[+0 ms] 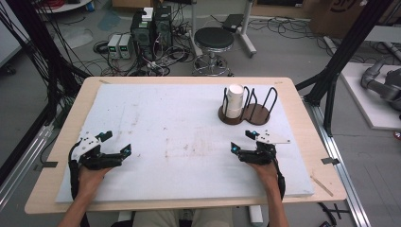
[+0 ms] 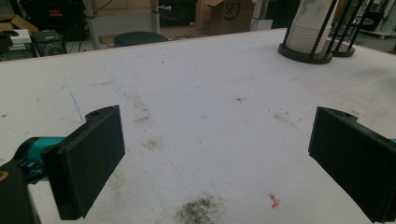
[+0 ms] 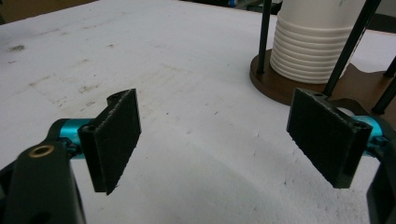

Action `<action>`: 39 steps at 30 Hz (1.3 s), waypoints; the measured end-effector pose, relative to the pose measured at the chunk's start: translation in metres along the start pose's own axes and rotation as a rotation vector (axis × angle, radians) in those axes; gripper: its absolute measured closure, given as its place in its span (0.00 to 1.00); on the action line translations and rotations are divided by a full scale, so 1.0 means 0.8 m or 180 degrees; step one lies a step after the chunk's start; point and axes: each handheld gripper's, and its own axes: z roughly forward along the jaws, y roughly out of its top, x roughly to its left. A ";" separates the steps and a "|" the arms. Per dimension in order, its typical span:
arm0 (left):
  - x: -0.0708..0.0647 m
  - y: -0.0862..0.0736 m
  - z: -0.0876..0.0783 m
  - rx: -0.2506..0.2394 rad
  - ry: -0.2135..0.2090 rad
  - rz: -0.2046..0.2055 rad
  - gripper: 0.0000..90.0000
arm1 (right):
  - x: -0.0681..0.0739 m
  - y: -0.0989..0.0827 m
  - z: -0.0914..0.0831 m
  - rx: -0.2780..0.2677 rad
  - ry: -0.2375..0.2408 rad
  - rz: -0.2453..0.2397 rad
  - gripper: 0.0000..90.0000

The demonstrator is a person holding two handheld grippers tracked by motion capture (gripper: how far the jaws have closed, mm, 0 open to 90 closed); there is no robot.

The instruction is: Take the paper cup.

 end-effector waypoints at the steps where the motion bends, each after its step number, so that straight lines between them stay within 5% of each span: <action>1: 0.001 0.000 0.000 0.0007 -0.0006 -0.0012 0.04 | 0.001 0.000 0.000 0.0012 0.0000 -0.0038 0.20; 18: 0.000 0.000 0.001 0.0020 0.0031 -0.0014 0.04 | 0.008 -0.001 -0.001 -0.0038 -0.0108 -0.0185 0.20; 28: 0.000 0.001 0.001 0.0037 0.0042 0.0007 0.04 | 0.010 0.003 -0.008 -0.0067 -0.0039 -0.0243 0.20; 39: 0.002 0.001 0.002 0.0044 0.0012 -0.0039 0.04 | 0.011 0.043 -0.030 -0.0144 -0.0028 -0.0209 0.20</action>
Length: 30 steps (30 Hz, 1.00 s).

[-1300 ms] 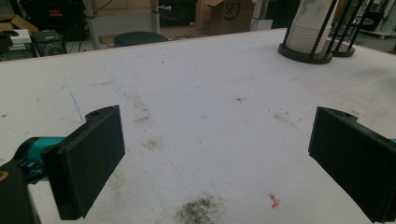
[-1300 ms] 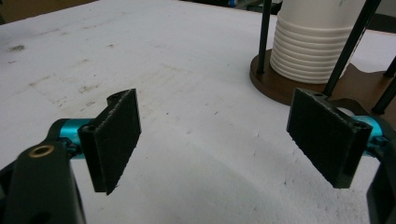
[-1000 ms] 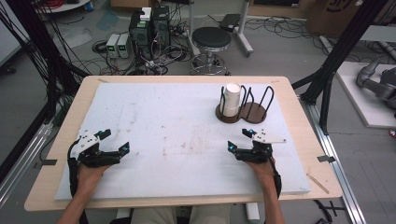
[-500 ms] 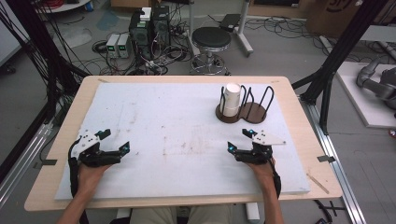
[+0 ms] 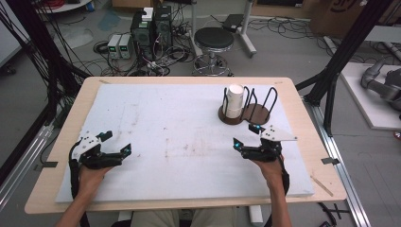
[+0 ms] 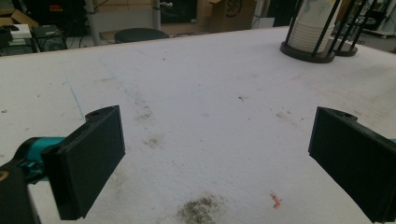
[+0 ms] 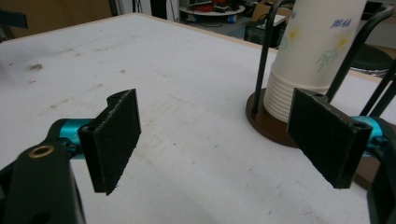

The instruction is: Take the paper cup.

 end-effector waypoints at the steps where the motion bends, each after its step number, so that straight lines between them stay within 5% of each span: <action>1: 0.000 0.000 0.000 0.0009 0.0003 -0.0005 0.04 | -0.002 0.004 -0.003 -0.0006 0.0010 0.0008 0.20; 12: 0.000 0.000 0.001 0.0039 0.0001 0.0001 0.04 | -0.018 0.049 -0.025 -0.0129 0.0095 -0.0168 0.20; 30: -0.001 0.001 0.002 0.0060 0.0007 0.0015 0.04 | -0.056 0.131 -0.007 0.0221 0.0122 -0.0321 0.17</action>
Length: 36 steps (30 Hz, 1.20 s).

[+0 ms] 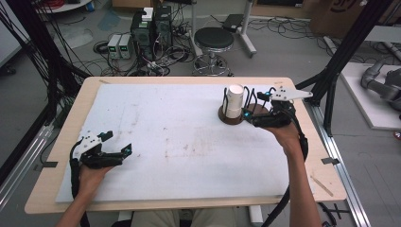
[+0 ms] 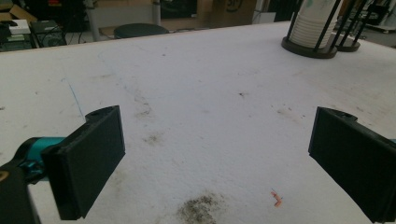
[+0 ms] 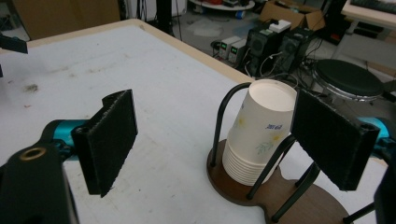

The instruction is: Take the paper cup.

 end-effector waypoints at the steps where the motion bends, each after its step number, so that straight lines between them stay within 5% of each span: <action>1: 0.000 0.000 0.000 0.0004 -0.0003 -0.0003 0.04 | -0.002 0.004 0.002 0.0038 0.0012 -0.0009 0.17; 21: -0.001 0.000 0.001 0.0034 -0.0002 0.0032 0.04 | -0.044 0.051 0.033 0.0480 0.0196 -0.0280 0.16; 36: -0.002 0.001 0.002 0.0069 0.0002 0.0065 0.04 | -0.080 0.083 0.079 0.1062 0.0419 -0.0485 0.16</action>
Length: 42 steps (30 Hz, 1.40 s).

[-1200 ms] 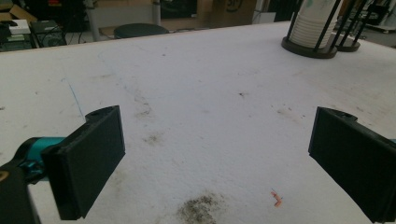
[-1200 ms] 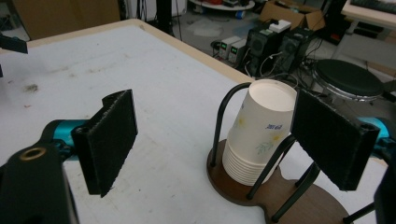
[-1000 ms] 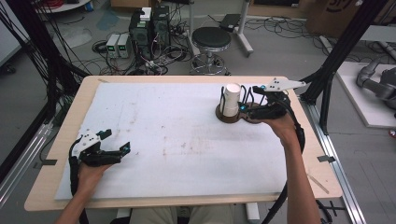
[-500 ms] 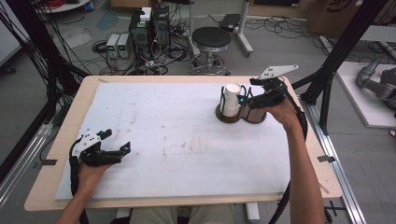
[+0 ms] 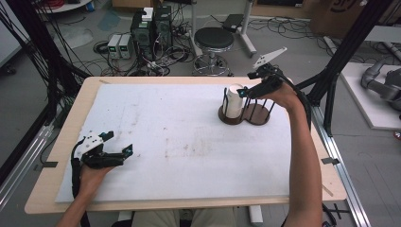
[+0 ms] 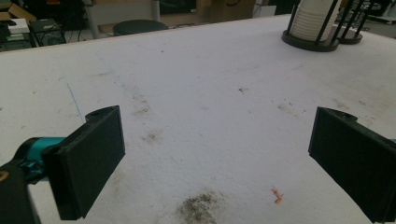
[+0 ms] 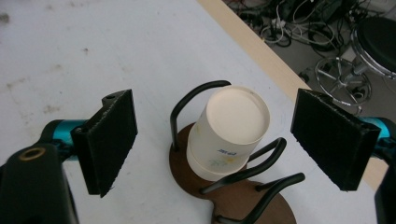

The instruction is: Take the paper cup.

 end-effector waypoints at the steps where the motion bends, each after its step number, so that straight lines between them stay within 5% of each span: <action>1: 0.000 0.000 0.000 0.0001 -0.0002 0.0004 0.04 | -0.001 0.002 0.003 0.0062 -0.0012 -0.0016 0.16; 14: 0.000 0.000 0.000 0.0013 0.0026 -0.0010 0.04 | -0.021 0.027 0.030 0.0491 0.0108 -0.0261 0.17; 21: -0.001 0.000 0.000 0.0003 0.0018 0.0017 0.04 | -0.026 0.035 0.042 0.0577 0.0152 -0.0351 0.17; 23: -0.001 0.000 0.000 0.0005 0.0018 0.0020 0.04 | -0.028 0.036 0.049 0.0725 0.0159 -0.0401 0.17; 42: -0.001 0.000 0.001 0.0006 0.0023 0.0028 0.04 | -0.031 0.034 0.074 0.0930 0.0188 -0.0464 0.18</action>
